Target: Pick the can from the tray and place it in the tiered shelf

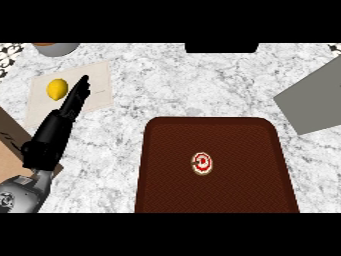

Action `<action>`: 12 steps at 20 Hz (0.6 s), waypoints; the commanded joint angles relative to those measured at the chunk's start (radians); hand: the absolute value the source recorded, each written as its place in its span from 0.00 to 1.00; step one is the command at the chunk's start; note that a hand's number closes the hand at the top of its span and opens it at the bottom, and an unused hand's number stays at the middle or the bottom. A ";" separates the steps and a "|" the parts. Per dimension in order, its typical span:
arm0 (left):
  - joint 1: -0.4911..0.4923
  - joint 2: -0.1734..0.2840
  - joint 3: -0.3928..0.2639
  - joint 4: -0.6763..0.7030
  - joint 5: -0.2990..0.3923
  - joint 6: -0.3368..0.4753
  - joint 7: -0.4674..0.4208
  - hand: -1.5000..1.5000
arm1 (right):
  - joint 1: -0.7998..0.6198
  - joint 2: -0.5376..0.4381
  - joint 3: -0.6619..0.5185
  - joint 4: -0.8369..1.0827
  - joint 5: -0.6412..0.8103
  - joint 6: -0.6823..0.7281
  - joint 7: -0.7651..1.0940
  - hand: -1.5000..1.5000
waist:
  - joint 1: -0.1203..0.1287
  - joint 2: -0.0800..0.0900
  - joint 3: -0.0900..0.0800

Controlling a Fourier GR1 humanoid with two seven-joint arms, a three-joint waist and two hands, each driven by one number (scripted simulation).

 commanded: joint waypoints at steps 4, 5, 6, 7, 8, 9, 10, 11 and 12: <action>0.033 -0.089 -0.010 0.088 0.029 0.026 0.001 0.50 | -0.024 -0.148 -0.134 0.157 -0.106 0.068 0.133 0.00 | -0.032 0.028 -0.029; 0.040 -0.060 0.002 0.037 0.049 0.007 0.034 0.50 | 0.003 -0.175 -0.147 0.206 -0.105 0.086 0.141 0.00 | -0.021 0.027 -0.027; 0.029 -0.094 -0.009 0.090 0.033 0.021 -0.010 0.50 | -0.035 -0.192 -0.138 0.216 -0.101 0.064 0.184 0.00 | -0.020 0.035 -0.029; 0.091 -0.072 -0.016 0.033 0.039 0.015 -0.003 0.50 | 0.026 -0.204 -0.165 0.259 -0.112 0.114 0.155 0.00 | -0.017 0.029 -0.026; 0.036 -0.074 0.003 0.095 0.036 0.008 -0.022 0.50 | 0.001 -0.236 -0.150 0.273 -0.110 0.133 0.227 0.00 | -0.029 0.039 -0.028; 0.057 -0.083 -0.014 0.046 0.041 0.017 0.005 0.50 | 0.033 -0.252 -0.140 0.295 -0.098 0.167 0.244 0.00 | -0.024 0.035 -0.026; 0.085 -0.060 -0.002 0.047 0.030 0.019 -0.012 0.50 | 0.089 -0.275 -0.139 0.317 -0.082 0.203 0.216 0.00 | -0.033 0.033 -0.025; 0.066 -0.067 -0.003 0.051 0.031 0.019 -0.011 0.50 | 0.096 -0.261 -0.141 0.335 -0.082 0.234 0.189 0.00 | -0.029 0.041 -0.023; 0.065 -0.074 0.000 0.050 0.034 0.025 -0.008 0.50 | 0.117 -0.265 -0.136 0.351 -0.072 0.245 0.182 0.00 | -0.030 0.042 -0.023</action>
